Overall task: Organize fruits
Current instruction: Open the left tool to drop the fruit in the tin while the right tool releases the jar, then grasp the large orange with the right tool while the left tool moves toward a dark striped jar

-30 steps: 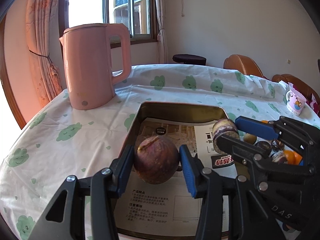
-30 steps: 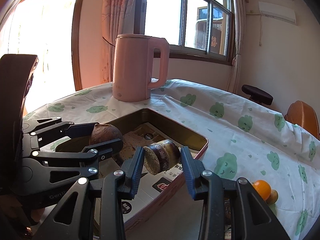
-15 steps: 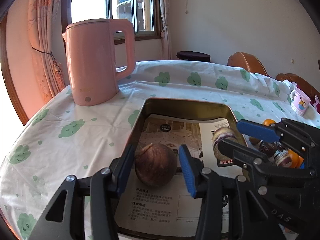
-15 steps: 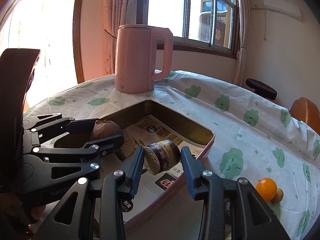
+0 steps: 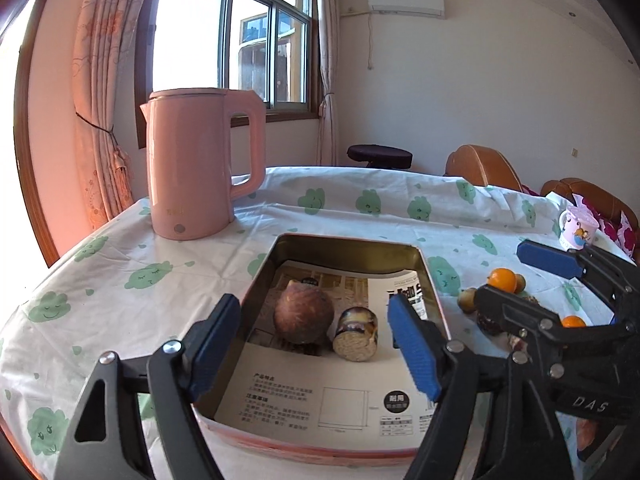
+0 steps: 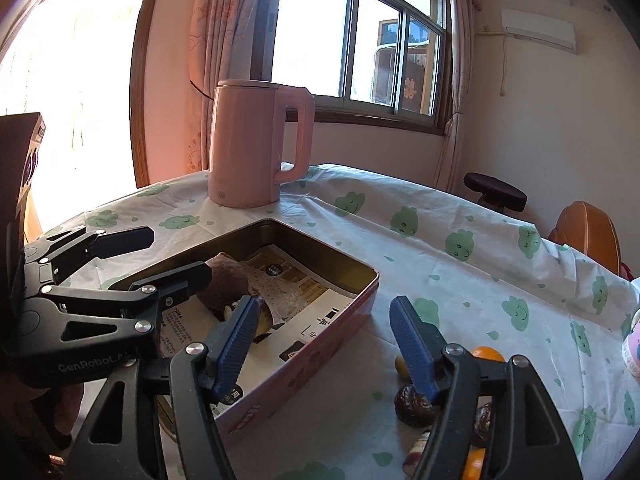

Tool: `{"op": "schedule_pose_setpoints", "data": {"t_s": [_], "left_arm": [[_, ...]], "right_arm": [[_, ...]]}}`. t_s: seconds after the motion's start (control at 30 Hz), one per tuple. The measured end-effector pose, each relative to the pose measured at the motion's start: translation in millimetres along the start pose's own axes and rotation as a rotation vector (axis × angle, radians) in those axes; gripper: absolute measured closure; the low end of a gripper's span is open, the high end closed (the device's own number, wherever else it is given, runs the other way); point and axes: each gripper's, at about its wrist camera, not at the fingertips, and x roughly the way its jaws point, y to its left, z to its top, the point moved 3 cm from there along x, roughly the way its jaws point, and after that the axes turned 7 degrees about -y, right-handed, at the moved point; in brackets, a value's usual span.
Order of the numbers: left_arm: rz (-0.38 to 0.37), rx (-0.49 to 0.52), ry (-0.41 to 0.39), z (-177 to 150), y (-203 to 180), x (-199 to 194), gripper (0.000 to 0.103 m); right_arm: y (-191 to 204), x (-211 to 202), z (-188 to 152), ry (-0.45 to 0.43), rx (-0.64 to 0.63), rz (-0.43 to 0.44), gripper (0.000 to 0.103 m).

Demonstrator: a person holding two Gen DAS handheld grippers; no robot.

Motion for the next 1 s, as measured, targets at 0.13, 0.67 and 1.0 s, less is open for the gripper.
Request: {"op": "schedule_pose_setpoints", "data": {"t_s": [0.13,0.67,1.0], "left_arm": [[-0.056,0.021,-0.013,-1.6,-26.0,-10.3,0.022],[-0.206,0.128,0.086,-15.5,-120.3,-2.9,0.022],[-0.242,0.185,0.151,-17.8,-144.2,14.0,0.022]], "right_arm": [[-34.3,-36.7,-10.3,-0.005,0.027,-0.059,0.031],[-122.4,-79.1,-74.5,0.159,0.159,-0.132,0.03],[-125.8,-56.8,-86.8,0.274,0.186,-0.086,0.041]]}}
